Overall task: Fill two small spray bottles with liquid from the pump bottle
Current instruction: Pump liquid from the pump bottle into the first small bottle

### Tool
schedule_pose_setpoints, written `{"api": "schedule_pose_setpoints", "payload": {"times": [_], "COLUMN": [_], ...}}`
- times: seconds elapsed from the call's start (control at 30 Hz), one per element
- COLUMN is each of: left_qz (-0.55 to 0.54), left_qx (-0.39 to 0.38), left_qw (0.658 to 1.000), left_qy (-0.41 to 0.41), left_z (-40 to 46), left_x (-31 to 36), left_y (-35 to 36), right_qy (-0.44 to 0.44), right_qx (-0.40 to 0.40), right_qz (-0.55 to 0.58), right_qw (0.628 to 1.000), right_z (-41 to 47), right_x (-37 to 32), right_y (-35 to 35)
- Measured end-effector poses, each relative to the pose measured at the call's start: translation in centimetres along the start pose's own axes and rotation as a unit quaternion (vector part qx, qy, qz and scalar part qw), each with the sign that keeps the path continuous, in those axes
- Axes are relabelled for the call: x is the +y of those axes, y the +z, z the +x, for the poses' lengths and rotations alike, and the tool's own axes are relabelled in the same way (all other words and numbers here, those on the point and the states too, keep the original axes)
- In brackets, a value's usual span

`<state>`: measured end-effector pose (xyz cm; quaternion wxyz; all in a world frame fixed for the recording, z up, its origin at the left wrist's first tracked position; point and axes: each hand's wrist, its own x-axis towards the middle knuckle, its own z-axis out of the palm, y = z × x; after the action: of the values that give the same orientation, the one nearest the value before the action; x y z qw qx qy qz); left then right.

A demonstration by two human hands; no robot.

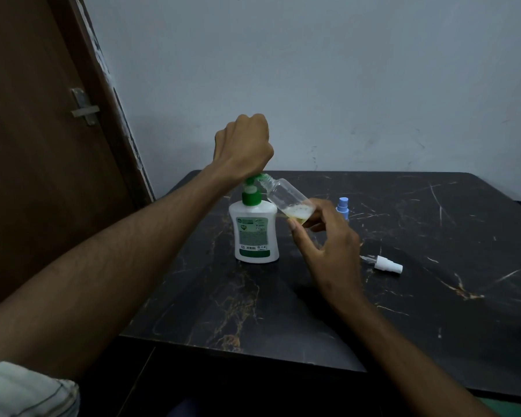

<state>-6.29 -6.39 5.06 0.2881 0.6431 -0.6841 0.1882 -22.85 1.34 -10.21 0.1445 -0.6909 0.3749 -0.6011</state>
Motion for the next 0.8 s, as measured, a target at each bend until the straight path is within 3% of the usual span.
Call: {"api": "schedule_pose_setpoints", "payload": {"times": [0.8], "left_qz": [-0.006], "left_qx": [0.0], "left_qw": [1.0], "left_qy": [-0.004], "left_z": [-0.1], "left_x": [-0.26], "left_y": [0.62], "right_qy": [0.015], "right_qx": [-0.006], "right_qz": [-0.006], "right_qw": [1.0], "right_z": [0.01], "right_x": [-0.06], "right_y": [0.05]}}
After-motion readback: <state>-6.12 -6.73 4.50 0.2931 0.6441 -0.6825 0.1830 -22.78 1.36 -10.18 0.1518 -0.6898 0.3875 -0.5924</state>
